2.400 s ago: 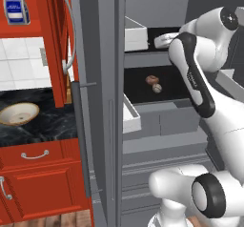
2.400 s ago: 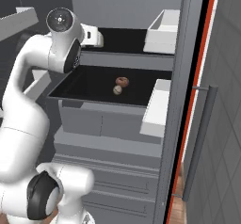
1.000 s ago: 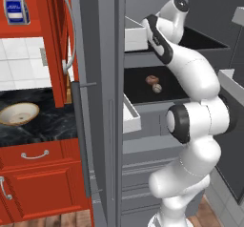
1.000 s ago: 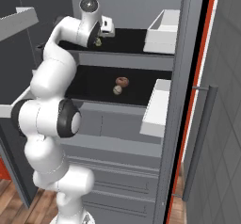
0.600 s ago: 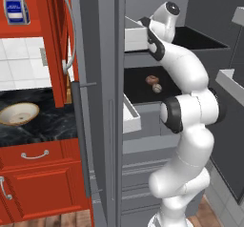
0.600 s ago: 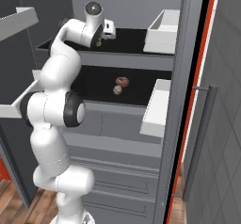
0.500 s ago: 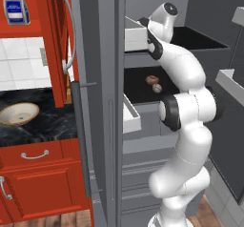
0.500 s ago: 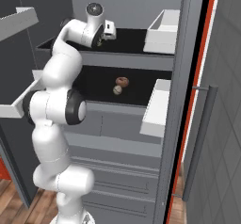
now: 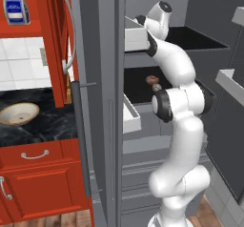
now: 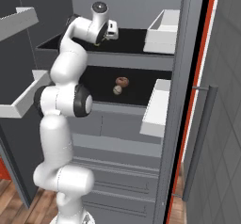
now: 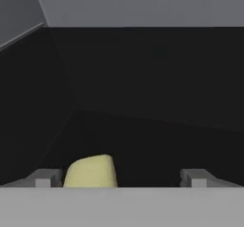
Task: Pick the egg and butter from the fridge and place them by the bowl for mixing.
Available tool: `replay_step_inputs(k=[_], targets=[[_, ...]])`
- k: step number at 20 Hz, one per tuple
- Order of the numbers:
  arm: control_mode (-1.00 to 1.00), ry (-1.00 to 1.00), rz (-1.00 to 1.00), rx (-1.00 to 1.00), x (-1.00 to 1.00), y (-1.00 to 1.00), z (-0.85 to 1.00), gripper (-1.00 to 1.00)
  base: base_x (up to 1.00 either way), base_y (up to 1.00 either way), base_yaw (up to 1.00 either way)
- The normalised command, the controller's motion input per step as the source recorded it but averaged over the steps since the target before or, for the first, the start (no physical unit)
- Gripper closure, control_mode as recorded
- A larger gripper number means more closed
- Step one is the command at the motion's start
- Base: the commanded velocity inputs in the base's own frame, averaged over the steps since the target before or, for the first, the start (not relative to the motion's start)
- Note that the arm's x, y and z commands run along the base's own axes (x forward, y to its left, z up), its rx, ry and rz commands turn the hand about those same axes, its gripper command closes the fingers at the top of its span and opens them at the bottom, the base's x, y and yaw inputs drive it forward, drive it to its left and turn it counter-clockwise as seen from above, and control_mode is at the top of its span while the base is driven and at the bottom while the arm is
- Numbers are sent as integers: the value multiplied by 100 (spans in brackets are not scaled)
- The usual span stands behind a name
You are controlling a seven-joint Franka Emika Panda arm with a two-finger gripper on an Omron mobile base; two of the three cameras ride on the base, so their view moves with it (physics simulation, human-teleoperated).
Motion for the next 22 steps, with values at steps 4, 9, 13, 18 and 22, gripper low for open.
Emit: replay_step_inputs(k=[4,9,13,18,22], targets=[[-100,14,4,0,13,0,-11,-100,0,0,0],[-100,5,2,0,-3,5,-34,-100,0,0,0],[-100,-3,0,0,-28,4,-25,-100,0,0,0],[-100,-11,0,-1,-29,3,-8,-100,0,0,0],[-100,-13,0,-3,-31,5,-18,-100,0,0,0]])
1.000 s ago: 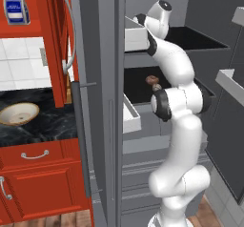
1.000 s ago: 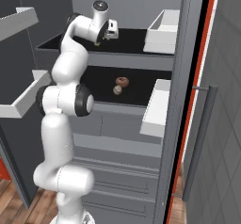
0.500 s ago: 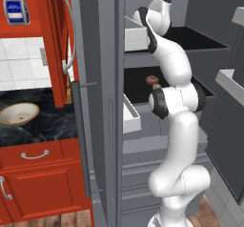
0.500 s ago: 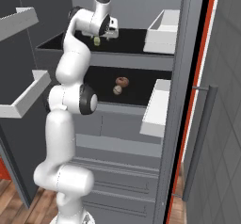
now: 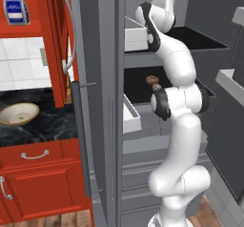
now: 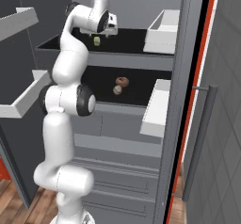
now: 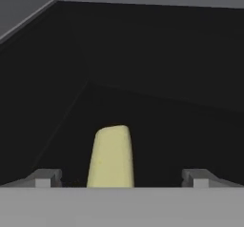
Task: Pick the egg and butter from the fridge and place them by the bowl for mixing.
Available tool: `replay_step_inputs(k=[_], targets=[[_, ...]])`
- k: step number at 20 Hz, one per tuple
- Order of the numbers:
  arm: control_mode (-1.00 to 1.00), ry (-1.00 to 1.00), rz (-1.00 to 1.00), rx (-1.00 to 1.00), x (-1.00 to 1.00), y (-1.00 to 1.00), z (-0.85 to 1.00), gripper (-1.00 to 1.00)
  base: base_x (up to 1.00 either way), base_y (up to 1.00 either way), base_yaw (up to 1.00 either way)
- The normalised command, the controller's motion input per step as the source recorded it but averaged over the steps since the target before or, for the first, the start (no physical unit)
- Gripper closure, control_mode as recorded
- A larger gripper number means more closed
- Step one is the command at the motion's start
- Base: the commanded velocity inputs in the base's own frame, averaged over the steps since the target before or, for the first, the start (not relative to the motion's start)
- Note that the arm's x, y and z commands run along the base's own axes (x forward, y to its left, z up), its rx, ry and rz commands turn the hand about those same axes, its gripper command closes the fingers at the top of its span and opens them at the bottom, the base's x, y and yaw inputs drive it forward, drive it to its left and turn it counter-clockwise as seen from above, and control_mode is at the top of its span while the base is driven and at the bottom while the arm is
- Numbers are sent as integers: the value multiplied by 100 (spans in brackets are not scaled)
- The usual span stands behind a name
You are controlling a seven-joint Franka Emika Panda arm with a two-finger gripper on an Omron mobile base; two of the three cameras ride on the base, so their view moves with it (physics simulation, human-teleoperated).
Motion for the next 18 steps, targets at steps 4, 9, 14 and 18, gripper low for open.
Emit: replay_step_inputs(k=[4,9,14,18], targets=[[-100,-10,0,-3,-16,15,-37,-100,0,0,0],[-100,-8,0,-3,-1,17,-40,-100,0,0,0],[-100,-6,0,0,0,1,-28,-100,0,0,0],[-100,0,0,0,0,0,-12,100,0,0,0]])
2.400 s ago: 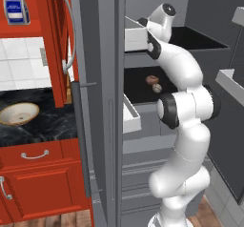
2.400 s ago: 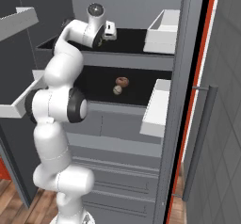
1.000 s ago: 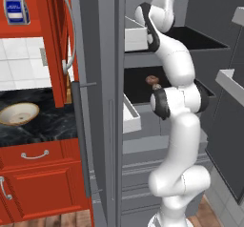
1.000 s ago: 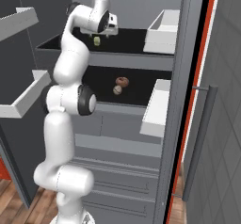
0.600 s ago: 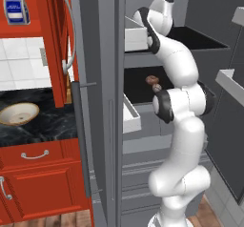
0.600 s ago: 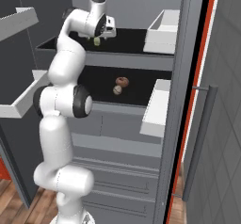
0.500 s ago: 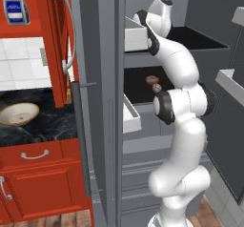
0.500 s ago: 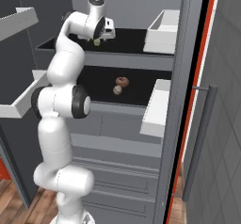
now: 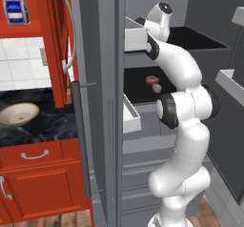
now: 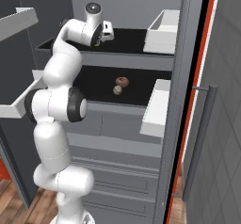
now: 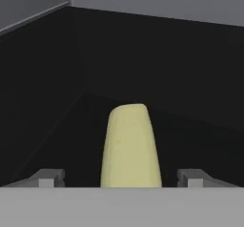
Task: Pick the egg and butter from the fridge and place them by the bowl for mixing.
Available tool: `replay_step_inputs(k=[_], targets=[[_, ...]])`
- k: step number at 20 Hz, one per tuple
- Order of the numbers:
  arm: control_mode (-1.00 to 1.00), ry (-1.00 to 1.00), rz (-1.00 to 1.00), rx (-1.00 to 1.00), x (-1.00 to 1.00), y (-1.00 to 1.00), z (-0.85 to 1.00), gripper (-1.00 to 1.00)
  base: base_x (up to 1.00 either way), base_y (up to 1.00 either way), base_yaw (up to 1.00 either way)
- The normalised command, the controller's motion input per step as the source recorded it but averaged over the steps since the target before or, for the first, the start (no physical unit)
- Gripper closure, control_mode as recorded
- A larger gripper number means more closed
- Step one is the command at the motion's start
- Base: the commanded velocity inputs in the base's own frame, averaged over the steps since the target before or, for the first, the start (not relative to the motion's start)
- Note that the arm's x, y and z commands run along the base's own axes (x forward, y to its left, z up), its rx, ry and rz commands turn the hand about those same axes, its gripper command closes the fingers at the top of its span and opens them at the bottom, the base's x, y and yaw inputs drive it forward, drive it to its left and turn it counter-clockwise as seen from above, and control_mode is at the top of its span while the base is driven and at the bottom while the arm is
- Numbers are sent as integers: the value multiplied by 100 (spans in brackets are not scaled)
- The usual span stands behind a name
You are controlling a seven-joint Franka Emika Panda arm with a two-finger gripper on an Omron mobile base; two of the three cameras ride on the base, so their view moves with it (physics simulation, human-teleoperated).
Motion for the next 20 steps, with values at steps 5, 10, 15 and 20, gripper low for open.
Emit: replay_step_inputs(k=[5,10,15,20], targets=[[-100,0,0,0,0,0,-1,100,0,0,0],[-100,0,0,0,0,0,0,100,0,0,0],[-100,-13,0,1,-5,-4,-11,100,0,0,0],[-100,-23,0,4,-5,-3,-10,100,0,0,0]])
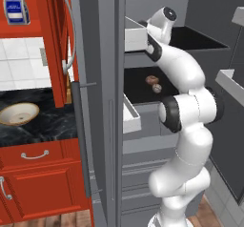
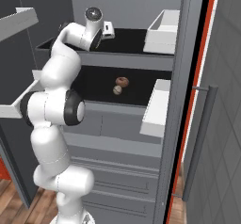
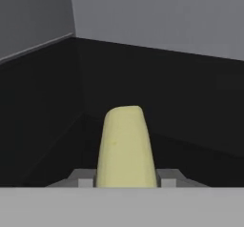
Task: Pick the egg and butter from the fridge and place them by the bowl for mixing.
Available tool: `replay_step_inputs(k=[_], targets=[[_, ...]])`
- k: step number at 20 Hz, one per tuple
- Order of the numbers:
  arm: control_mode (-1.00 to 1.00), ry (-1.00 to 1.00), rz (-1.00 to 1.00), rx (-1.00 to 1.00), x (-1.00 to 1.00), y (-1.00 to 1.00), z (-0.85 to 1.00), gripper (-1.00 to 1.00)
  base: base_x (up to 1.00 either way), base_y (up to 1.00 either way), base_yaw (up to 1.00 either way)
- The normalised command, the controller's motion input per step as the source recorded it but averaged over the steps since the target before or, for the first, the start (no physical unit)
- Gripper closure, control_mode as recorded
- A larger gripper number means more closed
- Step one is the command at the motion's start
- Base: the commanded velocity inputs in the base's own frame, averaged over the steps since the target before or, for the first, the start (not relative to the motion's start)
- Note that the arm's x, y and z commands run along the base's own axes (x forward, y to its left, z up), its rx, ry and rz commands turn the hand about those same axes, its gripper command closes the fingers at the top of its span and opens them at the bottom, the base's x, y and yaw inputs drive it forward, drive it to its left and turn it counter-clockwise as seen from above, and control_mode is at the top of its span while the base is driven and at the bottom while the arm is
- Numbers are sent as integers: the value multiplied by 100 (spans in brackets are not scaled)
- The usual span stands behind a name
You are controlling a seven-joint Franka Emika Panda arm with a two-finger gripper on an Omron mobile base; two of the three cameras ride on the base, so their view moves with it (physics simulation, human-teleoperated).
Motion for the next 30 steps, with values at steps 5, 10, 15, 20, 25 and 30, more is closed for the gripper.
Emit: replay_step_inputs(k=[5,10,15,20,25,30], targets=[[-100,-5,0,0,-31,-4,21,100,0,0,0],[-100,0,0,0,-43,-3,51,100,0,0,0],[-100,0,0,0,-71,-13,47,100,0,0,0],[-100,-10,0,1,-99,-22,12,100,0,0,0],[-100,-6,-8,2,-100,-12,-11,100,0,0,0],[-100,1,-16,3,-100,-25,-1,100,0,0,0]])
